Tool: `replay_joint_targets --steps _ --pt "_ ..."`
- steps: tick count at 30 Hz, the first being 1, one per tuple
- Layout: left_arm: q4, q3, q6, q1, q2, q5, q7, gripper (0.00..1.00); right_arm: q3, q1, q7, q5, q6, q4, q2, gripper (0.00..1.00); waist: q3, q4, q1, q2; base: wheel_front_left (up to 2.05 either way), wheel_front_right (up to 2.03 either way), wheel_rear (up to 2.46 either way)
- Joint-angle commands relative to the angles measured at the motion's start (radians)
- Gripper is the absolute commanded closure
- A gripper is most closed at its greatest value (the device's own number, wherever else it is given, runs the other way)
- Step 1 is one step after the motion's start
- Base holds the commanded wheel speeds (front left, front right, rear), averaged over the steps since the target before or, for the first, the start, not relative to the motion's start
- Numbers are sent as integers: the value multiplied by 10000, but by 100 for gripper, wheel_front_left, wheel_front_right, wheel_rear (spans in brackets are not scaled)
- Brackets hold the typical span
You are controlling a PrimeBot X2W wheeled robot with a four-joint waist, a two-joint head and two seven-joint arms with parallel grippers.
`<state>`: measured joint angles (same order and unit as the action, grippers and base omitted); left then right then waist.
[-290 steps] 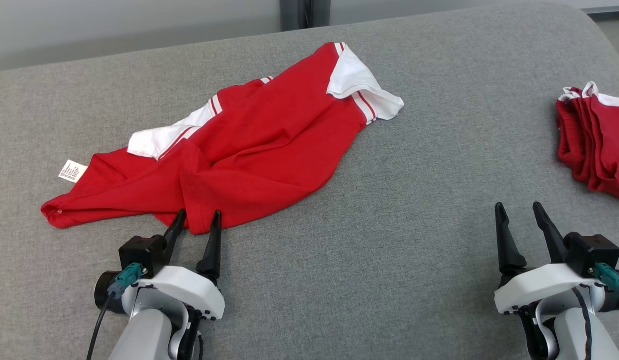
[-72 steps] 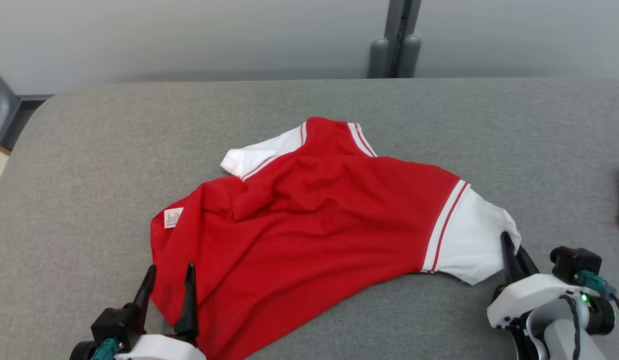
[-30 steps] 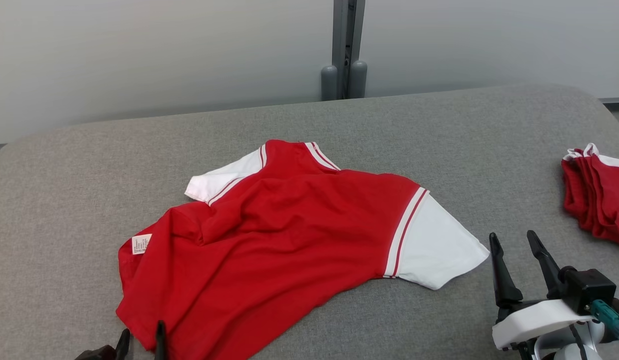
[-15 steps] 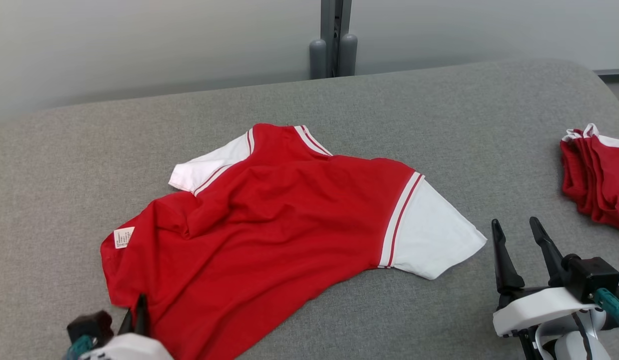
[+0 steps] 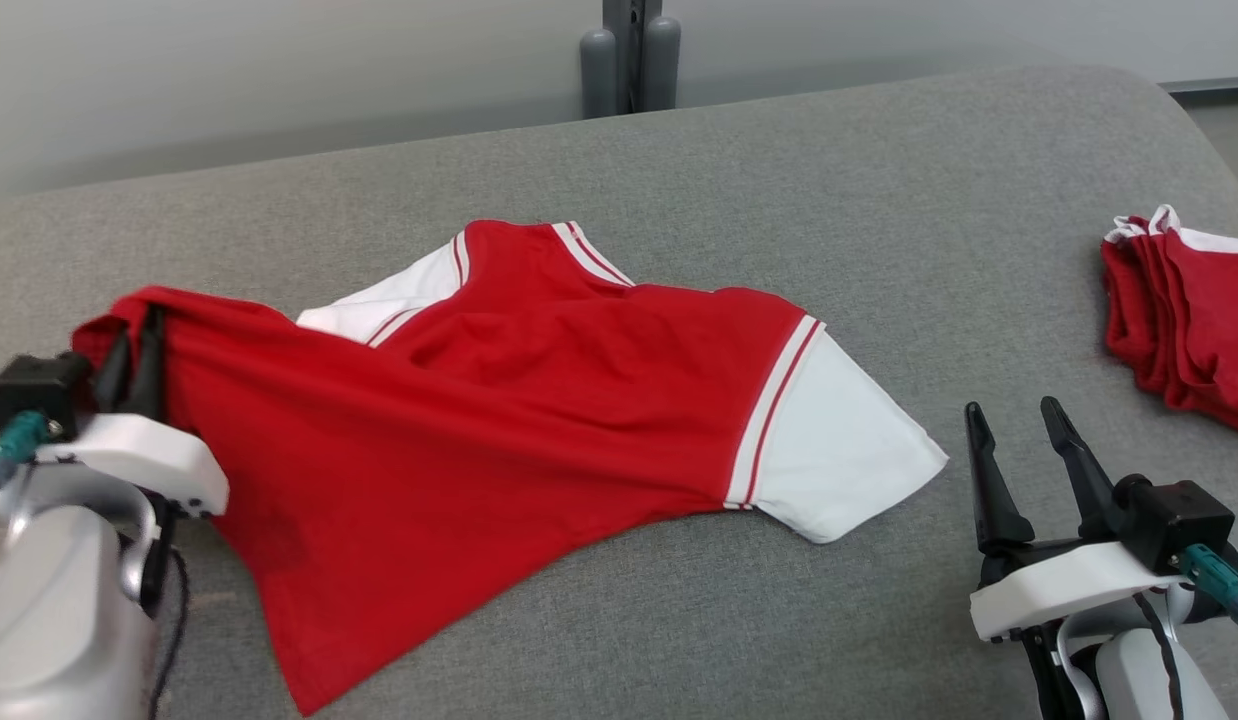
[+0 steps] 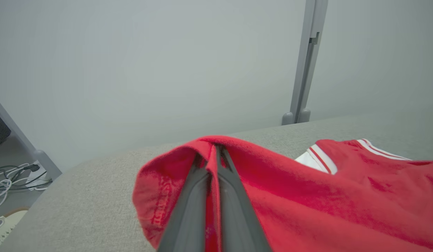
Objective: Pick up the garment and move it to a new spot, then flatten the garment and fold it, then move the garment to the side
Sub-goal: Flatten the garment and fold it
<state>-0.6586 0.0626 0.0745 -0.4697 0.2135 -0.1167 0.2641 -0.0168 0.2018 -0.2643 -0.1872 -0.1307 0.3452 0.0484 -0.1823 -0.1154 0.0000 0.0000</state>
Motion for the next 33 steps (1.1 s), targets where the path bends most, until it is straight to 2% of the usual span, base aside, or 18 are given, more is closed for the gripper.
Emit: replay_joint_targets --steps 1,7,12,21,22,23,28,31,33 --pt "-279 2 44 -513 388 136 -30 100 -32 103 8 -89 -1 -30 52 0 -146 -175 0 0 0 0 0" --pt "-1507 -22 7 -1972 1384 378 -242 100 -49 253 8 -154 -1 -53 50 0 -491 -584 0 0 0 0 0" --pt "-2186 -28 -71 -2736 1711 377 -137 100 -51 369 8 -135 -1 -48 50 0 -700 -775 0 0 0 0 0" --pt "-2079 -252 -107 -3151 1878 557 12 100 -24 508 8 -53 -1 27 50 0 -728 -723 0 0 0 0 0" --pt "-2134 -229 -125 -3069 1797 483 12 69 -33 507 8 -49 -1 53 50 0 -706 -703 0 0 0 0 0" --pt "-2233 -174 -185 -2980 1723 390 13 0 -38 504 8 -61 -1 75 50 0 -671 -679 0 0 0 0 0" --pt "-2983 -80 -403 -2492 1330 160 16 0 -85 347 8 -147 -1 179 52 0 -376 -559 0 0 0 0 0" --pt "-2936 38 -545 -2191 1178 70 16 0 -96 281 8 -124 -1 214 50 0 -196 -478 0 0 0 0 0" --pt "-2805 139 -659 -1672 821 -103 15 0 -109 177 8 -74 -1 237 49 0 35 -378 0 0 0 0 0"
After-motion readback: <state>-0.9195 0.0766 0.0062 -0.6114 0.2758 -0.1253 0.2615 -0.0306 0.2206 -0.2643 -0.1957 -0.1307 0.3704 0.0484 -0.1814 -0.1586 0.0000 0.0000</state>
